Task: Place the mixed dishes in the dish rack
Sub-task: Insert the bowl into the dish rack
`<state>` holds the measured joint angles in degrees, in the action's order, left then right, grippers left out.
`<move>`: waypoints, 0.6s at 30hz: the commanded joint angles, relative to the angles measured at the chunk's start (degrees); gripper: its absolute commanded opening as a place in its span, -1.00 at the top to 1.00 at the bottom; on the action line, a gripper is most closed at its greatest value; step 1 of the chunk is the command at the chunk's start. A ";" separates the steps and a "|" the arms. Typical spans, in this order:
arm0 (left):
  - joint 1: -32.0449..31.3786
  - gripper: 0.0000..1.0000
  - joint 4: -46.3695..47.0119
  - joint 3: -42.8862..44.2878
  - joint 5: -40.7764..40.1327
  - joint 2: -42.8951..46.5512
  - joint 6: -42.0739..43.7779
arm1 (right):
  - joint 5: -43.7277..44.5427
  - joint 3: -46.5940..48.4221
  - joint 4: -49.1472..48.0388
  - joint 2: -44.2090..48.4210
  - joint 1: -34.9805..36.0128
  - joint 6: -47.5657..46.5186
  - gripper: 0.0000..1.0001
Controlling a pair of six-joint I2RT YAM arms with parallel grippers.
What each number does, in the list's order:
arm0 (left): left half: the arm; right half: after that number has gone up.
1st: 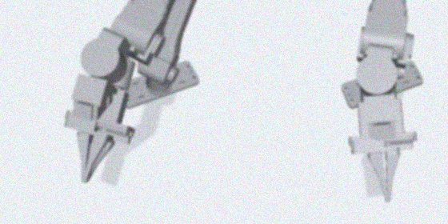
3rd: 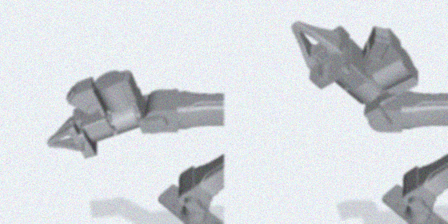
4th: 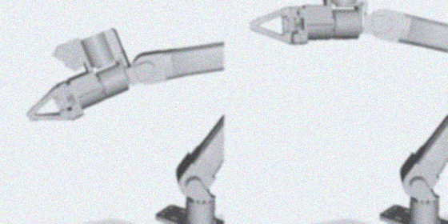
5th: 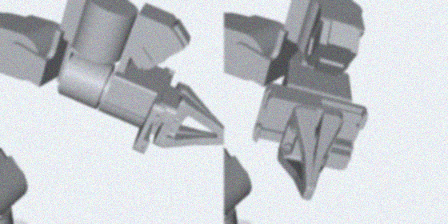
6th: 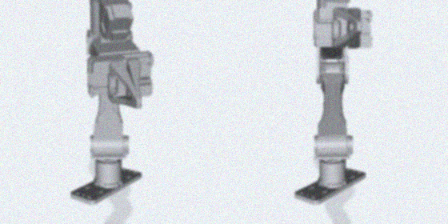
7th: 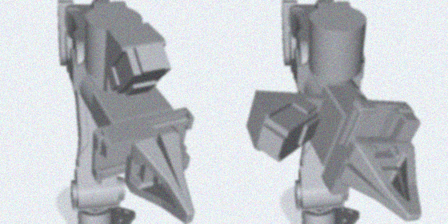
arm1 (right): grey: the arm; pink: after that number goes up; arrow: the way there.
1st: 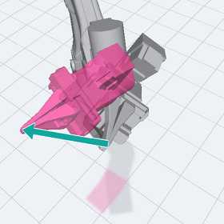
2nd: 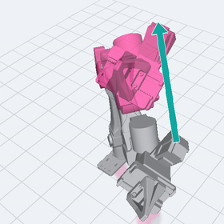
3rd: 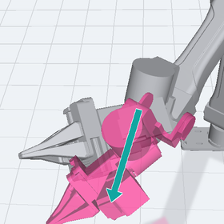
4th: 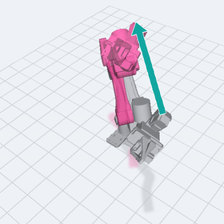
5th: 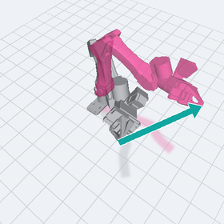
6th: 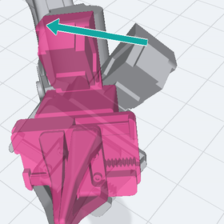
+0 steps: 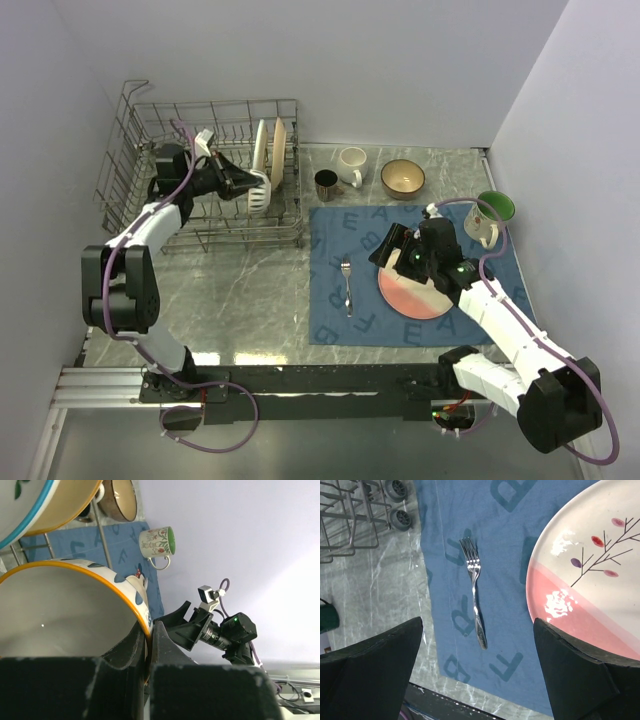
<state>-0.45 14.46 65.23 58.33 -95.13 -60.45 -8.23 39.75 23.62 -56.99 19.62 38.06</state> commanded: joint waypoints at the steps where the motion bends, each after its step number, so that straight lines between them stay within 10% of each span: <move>1: 1.84 0.98 -0.13 4.29 0.65 3.29 2.00 | 0.58 -0.28 -0.50 1.62 -0.54 -0.44 -1.00; 18: 9.41 0.98 -6.47 11.49 7.77 -2.86 8.77 | -0.30 10.96 -9.38 -6.89 -0.54 -5.19 -1.00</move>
<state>8.67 6.13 73.56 62.63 -96.31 -53.93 -8.29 44.21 20.05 -61.32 19.55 34.83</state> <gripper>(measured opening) 0.063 0.998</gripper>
